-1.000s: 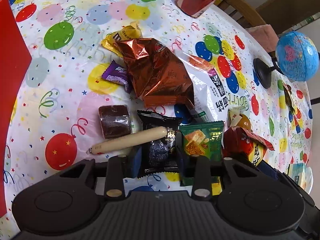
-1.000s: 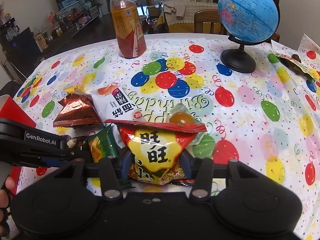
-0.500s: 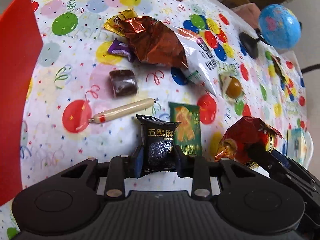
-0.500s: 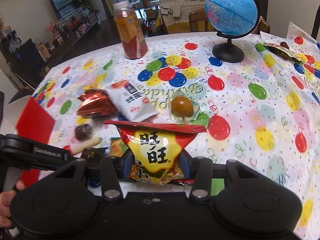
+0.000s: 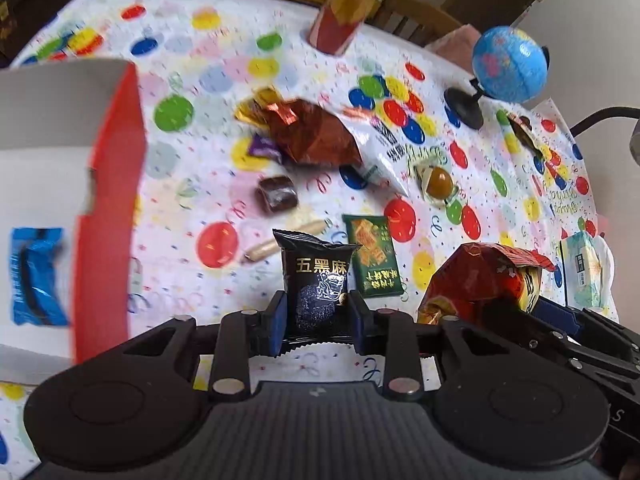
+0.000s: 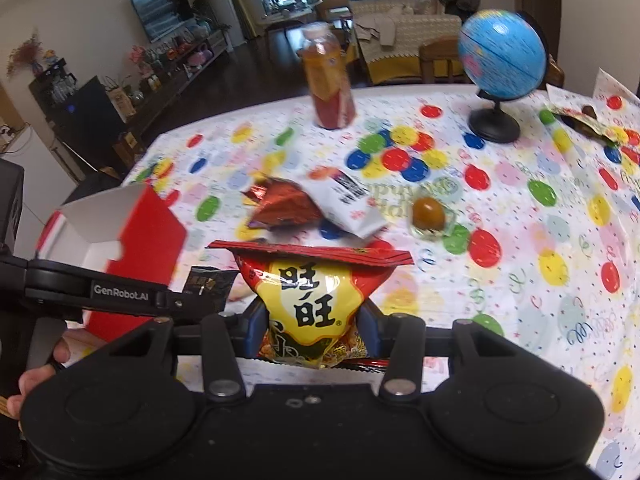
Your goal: Organize snacks
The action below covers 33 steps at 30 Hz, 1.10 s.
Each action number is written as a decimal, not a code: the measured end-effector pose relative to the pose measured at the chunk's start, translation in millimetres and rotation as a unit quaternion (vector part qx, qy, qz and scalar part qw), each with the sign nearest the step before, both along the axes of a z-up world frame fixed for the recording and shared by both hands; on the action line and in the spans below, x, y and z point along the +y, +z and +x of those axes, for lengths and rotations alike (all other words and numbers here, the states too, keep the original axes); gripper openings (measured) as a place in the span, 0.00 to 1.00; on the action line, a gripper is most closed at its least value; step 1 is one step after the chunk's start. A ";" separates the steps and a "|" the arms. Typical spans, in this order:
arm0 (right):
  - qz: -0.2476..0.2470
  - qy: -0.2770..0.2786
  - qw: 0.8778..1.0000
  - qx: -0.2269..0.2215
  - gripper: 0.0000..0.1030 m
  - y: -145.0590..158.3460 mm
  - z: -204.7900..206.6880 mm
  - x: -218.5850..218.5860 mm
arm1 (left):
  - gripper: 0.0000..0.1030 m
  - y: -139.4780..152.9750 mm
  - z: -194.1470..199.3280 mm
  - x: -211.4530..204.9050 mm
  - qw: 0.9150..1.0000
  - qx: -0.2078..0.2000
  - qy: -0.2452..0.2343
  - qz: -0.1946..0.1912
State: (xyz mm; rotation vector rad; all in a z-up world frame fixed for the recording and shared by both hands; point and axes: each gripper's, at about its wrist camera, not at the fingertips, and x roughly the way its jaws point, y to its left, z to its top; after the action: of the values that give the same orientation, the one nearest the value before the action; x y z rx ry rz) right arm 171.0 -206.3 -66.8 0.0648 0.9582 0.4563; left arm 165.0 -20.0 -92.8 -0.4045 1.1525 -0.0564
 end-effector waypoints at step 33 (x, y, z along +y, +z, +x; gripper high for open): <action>0.026 0.144 0.989 -0.029 0.44 48.5 -27.9 227.6 | 0.30 63.4 -72.9 202.7 0.991 -0.057 0.102 0.072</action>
State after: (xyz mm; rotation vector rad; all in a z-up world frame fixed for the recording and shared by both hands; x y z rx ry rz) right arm 143.1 21.4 -18.3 -0.0413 0.9014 0.7460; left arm 92.1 182.7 -29.4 -0.3848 0.9898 0.1790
